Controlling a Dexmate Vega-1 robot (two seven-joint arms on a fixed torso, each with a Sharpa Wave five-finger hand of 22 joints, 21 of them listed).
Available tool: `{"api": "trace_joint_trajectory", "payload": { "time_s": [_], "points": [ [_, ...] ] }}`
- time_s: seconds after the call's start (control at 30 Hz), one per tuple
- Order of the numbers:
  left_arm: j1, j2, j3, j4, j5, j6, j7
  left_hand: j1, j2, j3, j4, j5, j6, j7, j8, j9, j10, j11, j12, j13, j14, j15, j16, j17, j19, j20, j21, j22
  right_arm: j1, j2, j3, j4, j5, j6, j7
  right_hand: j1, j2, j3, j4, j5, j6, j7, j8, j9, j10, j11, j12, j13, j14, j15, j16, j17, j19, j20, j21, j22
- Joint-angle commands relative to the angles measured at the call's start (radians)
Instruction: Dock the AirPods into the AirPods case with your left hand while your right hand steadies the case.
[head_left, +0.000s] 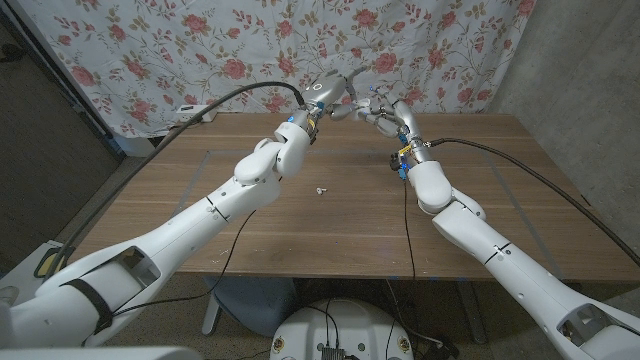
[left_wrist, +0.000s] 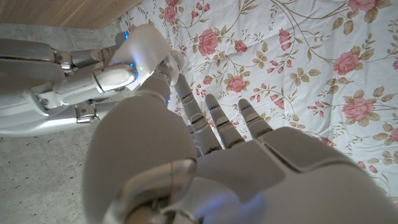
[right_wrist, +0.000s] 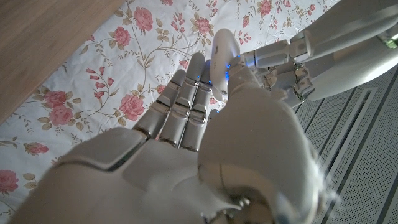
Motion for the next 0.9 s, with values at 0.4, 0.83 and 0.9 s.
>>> {"api": "trace_joint_trajectory", "payload": {
  "time_s": [0.4,0.83,0.9],
  "points": [
    [0.02,0.008,-0.007,-0.007,0.014,-0.008,0.014,-0.076,-0.028,-0.02,0.034,0.007,0.004,-0.024,-0.003,0.005,-0.042,-0.005,-0.044,-0.008,0.021,-0.015,-0.038,-0.019,0.008,-0.007,0.002,0.002,-0.006,-0.002,0.013,-0.005,0.01,-0.001,-0.005,0.012,-0.001,0.0,0.001,0.005,0.011,0.001,0.008,0.003,0.141,-0.136,0.02,0.001,0.011,-0.157,-0.009,0.008,-0.005,0.003,0.008,0.001],
    [0.03,0.015,-0.008,-0.018,0.025,0.001,0.004,-0.089,-0.035,-0.018,0.031,0.009,-0.001,-0.026,-0.004,0.004,-0.058,-0.005,-0.066,-0.026,0.012,-0.019,-0.058,-0.032,0.006,-0.004,0.0,0.002,-0.011,0.002,0.021,-0.009,0.025,-0.005,-0.01,0.012,0.0,-0.001,0.001,0.005,0.013,0.001,0.009,0.003,0.143,-0.136,0.02,0.0,0.015,-0.158,-0.01,0.011,-0.005,0.003,0.009,0.001],
    [0.027,0.023,-0.012,-0.022,0.006,-0.011,-0.02,-0.093,-0.037,-0.018,0.031,0.009,-0.002,-0.027,-0.004,0.004,-0.062,-0.004,-0.071,-0.029,0.011,-0.018,-0.061,-0.034,0.006,-0.005,0.0,0.002,-0.012,0.002,0.023,-0.007,0.031,0.001,-0.007,0.012,0.0,-0.001,0.001,0.005,0.012,0.001,0.009,0.003,0.143,-0.136,0.02,0.0,0.015,-0.158,-0.011,0.011,-0.005,0.003,0.009,0.001]
  ]
}}
